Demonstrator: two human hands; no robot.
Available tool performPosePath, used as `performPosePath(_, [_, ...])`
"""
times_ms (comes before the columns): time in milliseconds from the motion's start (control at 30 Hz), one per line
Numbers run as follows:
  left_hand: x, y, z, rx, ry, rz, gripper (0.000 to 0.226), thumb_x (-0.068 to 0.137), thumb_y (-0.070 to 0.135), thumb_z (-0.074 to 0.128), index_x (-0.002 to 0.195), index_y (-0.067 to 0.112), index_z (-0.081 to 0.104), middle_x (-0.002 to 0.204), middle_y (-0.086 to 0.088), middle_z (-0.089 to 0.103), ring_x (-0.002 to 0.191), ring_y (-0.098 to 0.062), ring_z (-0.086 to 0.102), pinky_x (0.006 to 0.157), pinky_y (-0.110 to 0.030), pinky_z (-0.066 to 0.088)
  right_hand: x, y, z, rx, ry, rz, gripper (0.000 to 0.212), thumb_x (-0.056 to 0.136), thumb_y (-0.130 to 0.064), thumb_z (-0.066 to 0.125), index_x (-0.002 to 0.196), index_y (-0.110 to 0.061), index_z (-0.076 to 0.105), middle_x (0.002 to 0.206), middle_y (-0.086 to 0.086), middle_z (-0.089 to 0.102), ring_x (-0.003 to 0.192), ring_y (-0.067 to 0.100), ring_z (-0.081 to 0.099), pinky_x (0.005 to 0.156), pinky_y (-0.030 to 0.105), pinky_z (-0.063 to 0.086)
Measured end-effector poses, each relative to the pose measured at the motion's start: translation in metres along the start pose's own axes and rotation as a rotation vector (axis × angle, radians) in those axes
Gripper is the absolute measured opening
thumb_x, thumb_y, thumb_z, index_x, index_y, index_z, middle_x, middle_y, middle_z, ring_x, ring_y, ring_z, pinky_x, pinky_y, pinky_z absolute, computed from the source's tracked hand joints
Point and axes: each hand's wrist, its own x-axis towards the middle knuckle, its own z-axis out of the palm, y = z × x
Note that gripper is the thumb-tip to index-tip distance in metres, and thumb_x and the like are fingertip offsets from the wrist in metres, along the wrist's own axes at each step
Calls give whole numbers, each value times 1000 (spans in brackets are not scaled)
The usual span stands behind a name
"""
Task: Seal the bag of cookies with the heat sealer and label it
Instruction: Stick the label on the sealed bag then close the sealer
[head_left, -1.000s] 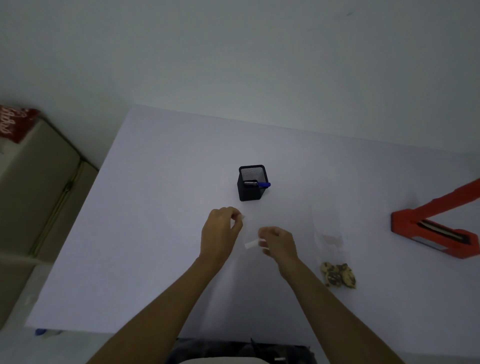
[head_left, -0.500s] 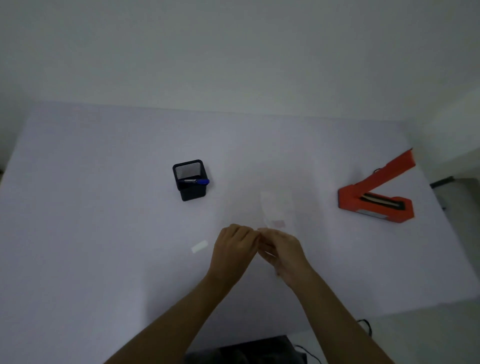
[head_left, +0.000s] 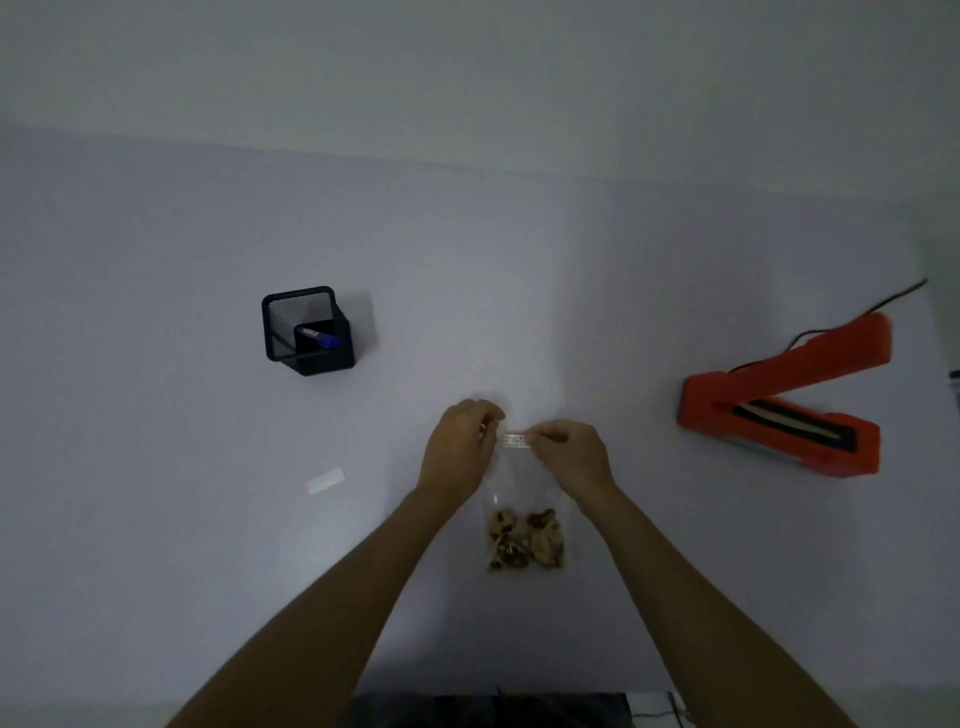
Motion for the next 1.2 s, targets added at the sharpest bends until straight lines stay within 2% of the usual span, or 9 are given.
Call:
performPosePath(167, [7, -9, 3, 23, -58, -62, 13, 91, 8, 55, 98, 9, 65, 93, -8, 64, 84, -20, 58, 75, -25, 45, 13, 12, 1, -61, -35, -57, 9, 83, -16, 71, 88, -14, 77, 84, -4, 73, 75, 3, 64, 76, 20, 50])
performPosePath(267, [10, -14, 5, 51, -109, -60, 11, 88, 11, 59, 95, 9, 68, 94, -8, 65, 84, -20, 60, 74, -21, 41, 19, 16, 1, -86, -4, -73, 8, 80, -17, 72, 86, -15, 77, 84, -3, 74, 77, 5, 65, 79, 21, 50])
performPosePath(500, [18, -18, 9, 97, -146, -37, 10, 88, 23, 62, 89, 13, 65, 89, -3, 62, 78, -16, 57, 71, -32, 49, 23, 18, 3, -99, 37, -76, 9, 79, -20, 73, 85, -15, 76, 79, -5, 72, 77, 7, 65, 71, 16, 46])
performPosePath(633, [20, -18, 9, 92, -174, -46, 14, 86, 31, 64, 87, 17, 62, 84, 4, 56, 73, -8, 52, 66, -24, 46, 22, 18, 3, -102, 59, -67, 6, 79, -19, 72, 84, -17, 75, 75, -7, 69, 72, 4, 62, 59, 2, 39])
performPosePath(700, [19, -16, 9, 84, -172, -59, 17, 84, 35, 67, 86, 20, 61, 81, 10, 51, 69, -1, 47, 61, -15, 38, 22, 18, 3, -106, 67, -70, 6, 79, -19, 72, 83, -16, 75, 74, -7, 69, 73, 5, 63, 59, 2, 39])
performPosePath(767, [18, -16, 10, 88, -159, -63, 20, 81, 39, 69, 85, 22, 59, 80, 14, 47, 69, 1, 46, 59, -11, 33, 22, 18, 4, -114, 77, -75, 8, 78, -19, 72, 84, -14, 76, 76, -4, 71, 75, 8, 65, 64, 11, 43])
performPosePath(867, [17, -16, 14, 107, -141, -77, 24, 78, 40, 72, 85, 22, 59, 83, 13, 49, 73, -3, 47, 61, -15, 36, 22, 19, 5, -116, 86, -85, 8, 78, -18, 71, 84, -13, 76, 78, -2, 73, 75, 9, 65, 68, 17, 45])
performPosePath(1100, [18, -15, 17, 139, -125, -85, 26, 75, 37, 75, 86, 19, 59, 85, 10, 49, 75, -6, 47, 63, -19, 38, 20, 18, 8, -119, 104, -113, 7, 80, -15, 70, 84, -11, 74, 78, -1, 72, 74, 10, 65, 61, 9, 41])
performPosePath(1200, [19, -14, 17, 139, -137, -88, 26, 75, 36, 76, 86, 19, 60, 85, 9, 50, 75, -7, 47, 63, -20, 40, 16, 18, 11, -141, 111, -151, 6, 82, -13, 69, 87, -11, 68, 78, -4, 67, 72, 8, 61, 58, 1, 39])
